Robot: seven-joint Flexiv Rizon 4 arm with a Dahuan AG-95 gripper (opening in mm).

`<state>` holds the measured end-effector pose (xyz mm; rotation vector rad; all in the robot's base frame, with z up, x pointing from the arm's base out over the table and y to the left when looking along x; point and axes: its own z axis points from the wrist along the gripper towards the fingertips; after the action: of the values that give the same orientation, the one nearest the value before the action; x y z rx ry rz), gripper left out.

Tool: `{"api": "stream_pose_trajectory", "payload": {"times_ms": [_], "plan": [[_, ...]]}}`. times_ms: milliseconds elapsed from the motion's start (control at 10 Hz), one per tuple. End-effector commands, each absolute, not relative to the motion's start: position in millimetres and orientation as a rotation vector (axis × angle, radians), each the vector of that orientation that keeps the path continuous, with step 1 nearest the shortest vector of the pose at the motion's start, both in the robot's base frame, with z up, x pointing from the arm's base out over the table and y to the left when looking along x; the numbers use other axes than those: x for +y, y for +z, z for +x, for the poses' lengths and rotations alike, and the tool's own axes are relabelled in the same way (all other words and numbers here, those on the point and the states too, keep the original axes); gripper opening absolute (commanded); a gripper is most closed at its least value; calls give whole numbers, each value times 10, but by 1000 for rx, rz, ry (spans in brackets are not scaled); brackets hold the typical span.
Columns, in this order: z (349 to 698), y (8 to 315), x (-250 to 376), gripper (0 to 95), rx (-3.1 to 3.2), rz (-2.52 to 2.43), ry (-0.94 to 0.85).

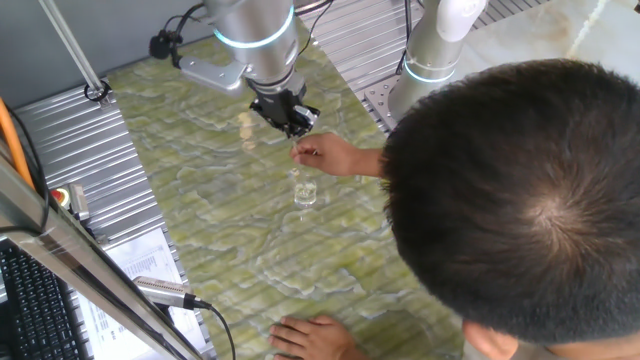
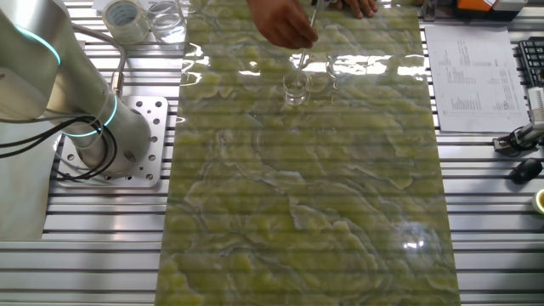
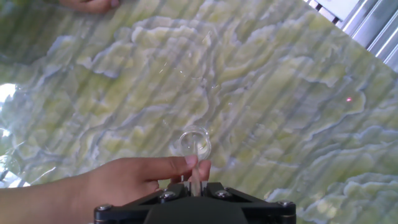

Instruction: Stir the beaker with a glass rod

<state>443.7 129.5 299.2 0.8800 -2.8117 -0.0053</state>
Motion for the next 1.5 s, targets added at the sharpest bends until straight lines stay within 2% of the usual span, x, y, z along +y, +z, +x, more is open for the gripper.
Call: {"api": "stream_pose_trajectory", "payload": {"times_ms": [100, 1500], "plan": [[4398, 2979, 1275, 0, -2833, 877, -30], [4397, 2972, 1276, 0, -2790, 939, 45]]}}
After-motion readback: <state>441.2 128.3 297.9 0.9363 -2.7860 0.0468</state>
